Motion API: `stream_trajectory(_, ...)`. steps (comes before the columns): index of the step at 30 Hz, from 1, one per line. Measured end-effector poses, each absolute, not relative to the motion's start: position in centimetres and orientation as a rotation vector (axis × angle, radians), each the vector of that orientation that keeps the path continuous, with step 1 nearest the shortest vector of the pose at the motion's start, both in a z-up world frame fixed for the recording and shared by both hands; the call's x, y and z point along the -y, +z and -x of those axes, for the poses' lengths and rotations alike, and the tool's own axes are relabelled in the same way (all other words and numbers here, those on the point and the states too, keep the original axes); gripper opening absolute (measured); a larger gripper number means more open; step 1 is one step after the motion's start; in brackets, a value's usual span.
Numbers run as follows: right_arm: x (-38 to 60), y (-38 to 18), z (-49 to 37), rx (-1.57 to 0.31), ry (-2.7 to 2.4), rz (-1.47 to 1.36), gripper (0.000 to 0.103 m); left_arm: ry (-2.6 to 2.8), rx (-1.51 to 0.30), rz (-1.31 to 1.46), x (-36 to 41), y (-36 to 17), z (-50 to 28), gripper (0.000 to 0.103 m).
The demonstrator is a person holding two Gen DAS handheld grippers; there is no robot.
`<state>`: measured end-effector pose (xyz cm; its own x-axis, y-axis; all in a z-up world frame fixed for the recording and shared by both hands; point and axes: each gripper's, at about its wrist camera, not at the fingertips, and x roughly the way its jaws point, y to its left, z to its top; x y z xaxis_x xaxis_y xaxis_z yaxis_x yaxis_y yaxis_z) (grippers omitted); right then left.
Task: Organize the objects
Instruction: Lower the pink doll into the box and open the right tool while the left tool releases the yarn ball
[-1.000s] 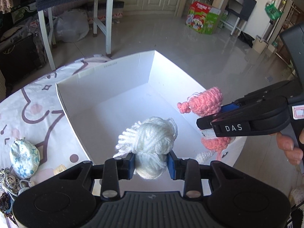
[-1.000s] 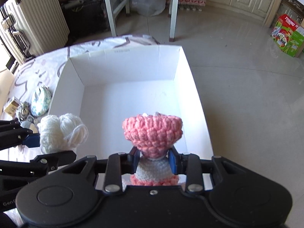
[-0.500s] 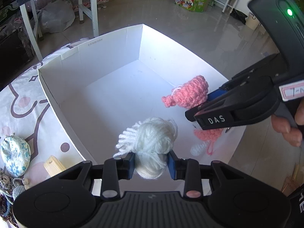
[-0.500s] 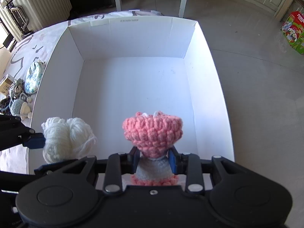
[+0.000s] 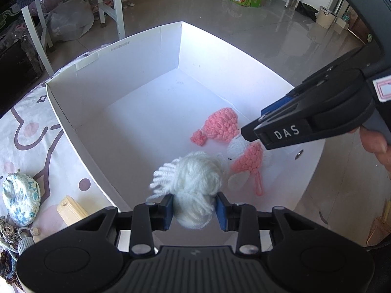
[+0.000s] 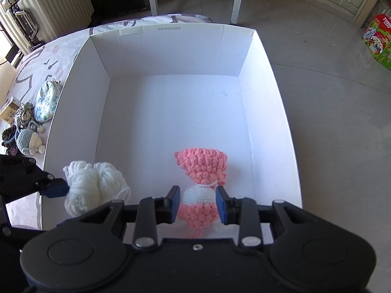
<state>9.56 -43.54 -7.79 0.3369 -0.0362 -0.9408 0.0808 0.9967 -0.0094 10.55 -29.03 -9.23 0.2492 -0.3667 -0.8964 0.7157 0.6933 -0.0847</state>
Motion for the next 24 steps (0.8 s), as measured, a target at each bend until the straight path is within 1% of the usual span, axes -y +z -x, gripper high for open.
stream_trajectory(2, 43.6, -7.8, -9.6, -1.224, -0.079, -0.040, 0.033, -0.755, -1.085, -0.375, 28.9, -9.1, -10.5, 0.045)
stream_trajectory(5, 43.7, -7.7, -9.5, -1.225, -0.083, -0.038, 0.033, -0.756, -1.081, -0.380, 28.9, -8.9, -10.5, 0.048)
stream_trajectory(17, 43.9, -7.1, -8.9, -1.213, -0.100, -0.036, 0.033, -0.759, -1.074, -0.368, 28.8, -8.4, -10.6, 0.049)
stream_trajectory(24, 43.6, -5.0, -8.3, -1.140, -0.111, -0.047, 0.034, -0.755, -1.048, -0.333, 28.1, -6.9, -10.7, 0.049)
